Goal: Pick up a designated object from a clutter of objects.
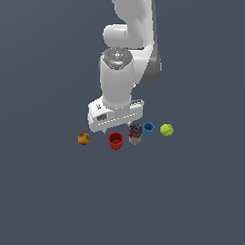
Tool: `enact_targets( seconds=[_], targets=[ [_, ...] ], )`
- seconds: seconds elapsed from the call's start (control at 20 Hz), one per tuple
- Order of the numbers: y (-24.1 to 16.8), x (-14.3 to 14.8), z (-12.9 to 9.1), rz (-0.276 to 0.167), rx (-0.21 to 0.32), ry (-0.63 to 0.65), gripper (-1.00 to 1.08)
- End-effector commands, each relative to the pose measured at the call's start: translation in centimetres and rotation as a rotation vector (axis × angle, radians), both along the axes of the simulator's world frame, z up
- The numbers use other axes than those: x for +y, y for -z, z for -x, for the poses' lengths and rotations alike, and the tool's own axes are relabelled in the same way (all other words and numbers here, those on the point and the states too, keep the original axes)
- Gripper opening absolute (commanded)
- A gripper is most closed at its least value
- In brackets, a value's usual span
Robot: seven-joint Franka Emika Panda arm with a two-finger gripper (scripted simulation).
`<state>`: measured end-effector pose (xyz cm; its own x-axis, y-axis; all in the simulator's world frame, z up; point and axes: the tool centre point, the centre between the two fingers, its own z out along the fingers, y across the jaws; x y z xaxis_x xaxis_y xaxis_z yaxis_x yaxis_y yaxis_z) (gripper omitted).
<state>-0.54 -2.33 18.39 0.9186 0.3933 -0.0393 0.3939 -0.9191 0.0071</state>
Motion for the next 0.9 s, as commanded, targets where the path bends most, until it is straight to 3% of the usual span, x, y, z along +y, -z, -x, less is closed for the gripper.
enact_targets(
  seconds=[0.0,0.45,0.85],
  targets=[
    [1.6,-0.1,0.2,-0.006,-0.005,-0.061,1.0],
    [6.2,-0.4,1.2,-0.021,-0.02,-0.248,1.0],
    [8.3,-0.5,1.8,-0.027,-0.028,-0.334,1.0]
  ],
)
